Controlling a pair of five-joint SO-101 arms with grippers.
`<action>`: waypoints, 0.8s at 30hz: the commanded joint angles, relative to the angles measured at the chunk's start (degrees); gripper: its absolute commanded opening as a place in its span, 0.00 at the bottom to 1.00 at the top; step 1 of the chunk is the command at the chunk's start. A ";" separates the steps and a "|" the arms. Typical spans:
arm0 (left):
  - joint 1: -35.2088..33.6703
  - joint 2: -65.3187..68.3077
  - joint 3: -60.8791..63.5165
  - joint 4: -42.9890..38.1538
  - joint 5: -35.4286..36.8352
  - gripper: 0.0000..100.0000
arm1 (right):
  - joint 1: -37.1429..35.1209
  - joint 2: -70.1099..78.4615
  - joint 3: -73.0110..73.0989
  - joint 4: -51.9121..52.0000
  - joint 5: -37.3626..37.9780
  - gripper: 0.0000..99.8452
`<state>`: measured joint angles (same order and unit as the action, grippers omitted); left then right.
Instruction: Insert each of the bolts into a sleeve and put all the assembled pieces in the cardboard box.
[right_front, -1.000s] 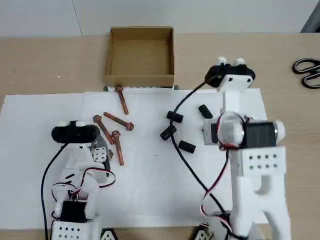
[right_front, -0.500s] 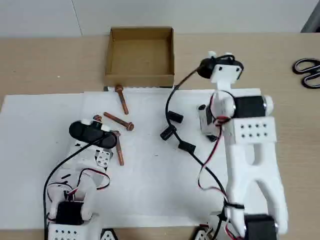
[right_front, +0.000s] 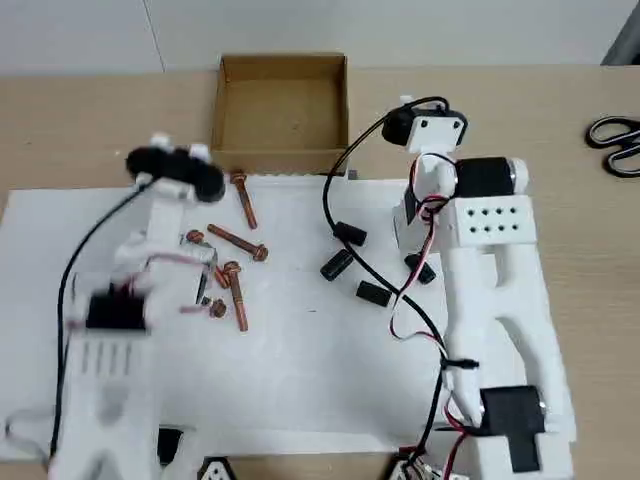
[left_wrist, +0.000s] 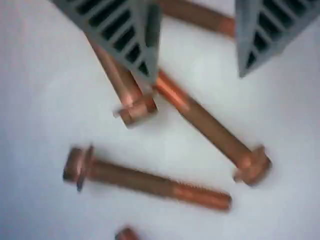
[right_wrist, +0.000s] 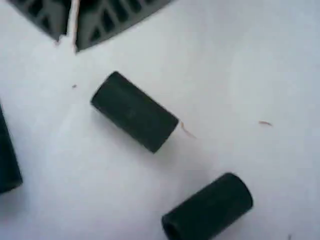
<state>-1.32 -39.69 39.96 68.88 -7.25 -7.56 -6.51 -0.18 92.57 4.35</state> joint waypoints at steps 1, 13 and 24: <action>-0.44 14.42 -13.32 5.01 1.67 0.11 | 0.22 1.45 -2.29 0.66 3.78 0.00; -0.35 28.22 -25.98 8.26 4.48 0.20 | 0.13 10.33 -2.37 -1.27 10.73 0.16; -0.53 28.40 -23.08 3.78 4.31 0.20 | 0.04 14.99 -2.37 -4.44 15.74 0.16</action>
<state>-1.58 -11.03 16.75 74.59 -3.12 -7.56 7.74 -0.18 89.32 18.15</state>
